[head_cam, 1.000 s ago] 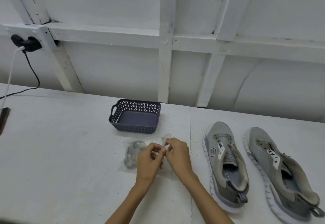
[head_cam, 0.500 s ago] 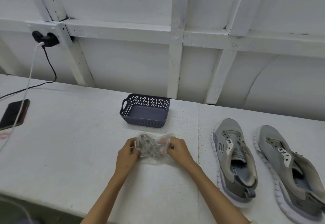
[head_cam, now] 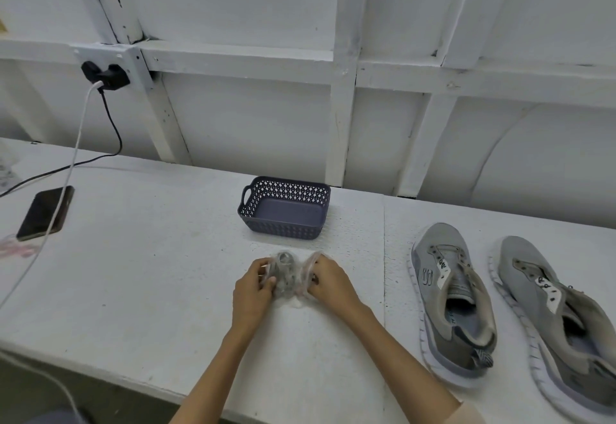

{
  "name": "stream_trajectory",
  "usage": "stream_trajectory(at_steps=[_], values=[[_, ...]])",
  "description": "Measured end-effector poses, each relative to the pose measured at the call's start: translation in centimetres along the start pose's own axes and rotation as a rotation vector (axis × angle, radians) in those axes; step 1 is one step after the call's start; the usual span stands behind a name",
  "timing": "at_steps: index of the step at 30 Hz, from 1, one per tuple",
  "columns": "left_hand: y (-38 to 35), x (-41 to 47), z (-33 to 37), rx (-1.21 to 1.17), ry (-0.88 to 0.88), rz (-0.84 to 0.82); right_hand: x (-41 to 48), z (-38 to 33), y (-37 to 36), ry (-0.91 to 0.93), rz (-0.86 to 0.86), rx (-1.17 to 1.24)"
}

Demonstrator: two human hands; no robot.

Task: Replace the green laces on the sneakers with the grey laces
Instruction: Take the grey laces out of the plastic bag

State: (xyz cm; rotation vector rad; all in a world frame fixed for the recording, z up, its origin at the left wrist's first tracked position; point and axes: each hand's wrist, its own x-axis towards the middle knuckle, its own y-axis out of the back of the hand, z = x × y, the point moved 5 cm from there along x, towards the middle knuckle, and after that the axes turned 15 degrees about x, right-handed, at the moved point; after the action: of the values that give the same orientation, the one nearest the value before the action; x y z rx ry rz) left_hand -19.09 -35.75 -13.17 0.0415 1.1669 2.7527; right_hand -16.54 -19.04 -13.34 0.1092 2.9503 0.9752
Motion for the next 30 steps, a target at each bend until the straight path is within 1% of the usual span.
stream_trajectory(at_steps=[3, 5, 8, 10, 12, 13, 14, 15, 16, 18, 21, 22, 26, 28, 30], values=[[0.2, 0.2, -0.1, -0.023, 0.004, 0.044, -0.3, 0.1, 0.8, 0.051, -0.047, 0.008], [0.3, 0.3, -0.3, -0.021, 0.003, 0.056, -0.9, 0.3, 2.0, 0.018, -0.067, 0.063], [0.8, 0.5, -0.9, 0.000, 0.007, 0.081, -2.2, 0.7, 5.2, -0.037, -0.035, 0.359], [1.4, 0.8, -1.5, 0.017, 0.011, 0.094, -2.9, 1.4, 7.8, -0.073, 0.094, 0.515], [2.0, 1.0, -2.0, 0.034, 0.019, 0.099, -3.0, 3.0, 10.2, -0.132, 0.324, 0.556], [2.2, 1.2, -2.3, 0.043, 0.023, 0.094, -3.1, 3.7, 11.3, -0.164, 0.446, 0.506], [2.3, 1.3, -2.4, 0.051, 0.021, 0.085, -3.1, 4.2, 12.1, -0.183, 0.534, 0.437], [2.4, 1.3, -2.5, 0.059, 0.015, 0.075, -3.0, 4.4, 12.5, -0.195, 0.576, 0.361], [2.4, 1.3, -2.5, 0.065, 0.008, 0.067, -2.9, 4.4, 12.6, -0.202, 0.580, 0.286], [2.4, 1.4, -2.5, 0.069, 0.003, 0.053, -2.5, 4.5, 12.2, -0.230, 0.528, 0.108], [2.6, 1.3, -2.6, 0.075, 0.013, 0.044, -2.5, 4.7, 12.1, -0.283, 0.415, -0.253], [2.9, 1.2, -2.8, 0.081, 0.024, 0.052, -2.6, 4.8, 12.2, -0.297, 0.391, -0.322], [4.4, 1.2, -4.3, 0.078, 0.086, 0.124, -2.9, 4.8, 11.9, -0.339, 0.277, -0.511], [4.7, 1.2, -4.5, 0.076, 0.091, 0.120, -2.8, 4.4, 11.5, -0.331, 0.242, -0.533], [4.7, 1.1, -4.4, 0.076, 0.086, 0.110, -3.0, 3.6, 11.1, -0.256, 0.287, -0.547]])
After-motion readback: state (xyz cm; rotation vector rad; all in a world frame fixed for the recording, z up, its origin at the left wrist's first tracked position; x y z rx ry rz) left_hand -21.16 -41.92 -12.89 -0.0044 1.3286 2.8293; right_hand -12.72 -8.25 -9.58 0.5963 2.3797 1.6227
